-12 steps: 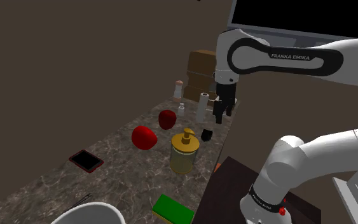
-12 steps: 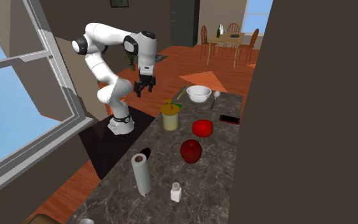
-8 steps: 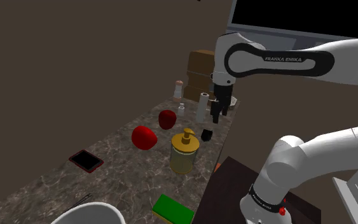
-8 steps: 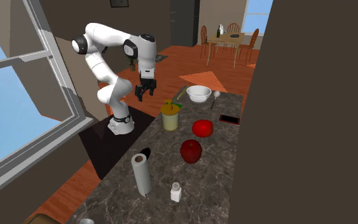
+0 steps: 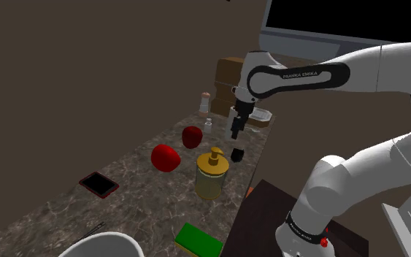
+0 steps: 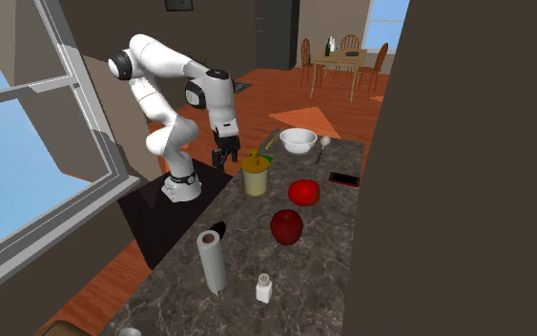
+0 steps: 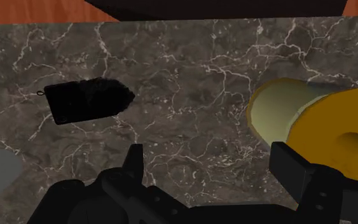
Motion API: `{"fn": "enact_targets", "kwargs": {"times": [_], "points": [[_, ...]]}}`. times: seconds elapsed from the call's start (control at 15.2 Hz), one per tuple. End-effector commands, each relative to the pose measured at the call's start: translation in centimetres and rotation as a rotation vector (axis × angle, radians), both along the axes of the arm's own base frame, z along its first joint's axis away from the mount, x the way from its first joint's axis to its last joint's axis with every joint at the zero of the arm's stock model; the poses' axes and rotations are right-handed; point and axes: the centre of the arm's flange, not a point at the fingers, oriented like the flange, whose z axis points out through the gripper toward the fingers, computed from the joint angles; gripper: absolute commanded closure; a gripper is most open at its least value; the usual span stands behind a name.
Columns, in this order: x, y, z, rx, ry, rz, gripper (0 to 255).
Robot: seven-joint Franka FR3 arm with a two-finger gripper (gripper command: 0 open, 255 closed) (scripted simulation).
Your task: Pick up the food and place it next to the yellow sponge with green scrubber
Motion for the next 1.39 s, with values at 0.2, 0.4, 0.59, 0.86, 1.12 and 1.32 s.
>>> {"fn": "enact_targets", "kwargs": {"times": [0.2,0.4,0.59,0.86,1.12,1.32], "points": [[4.7,-2.3,-2.2,0.031,-0.105,0.111,0],[7.6,-3.4,-3.3,0.052,-0.165,0.176,0],[10.6,-4.2,-4.3,0.072,-0.225,0.241,0],[14.8,-5.0,-5.3,0.098,-0.305,0.327,0],[19.2,-5.4,-6.0,0.125,-0.385,0.414,0],[19.8,-5.2,-7.0,0.127,-0.39,0.42,0]]}}
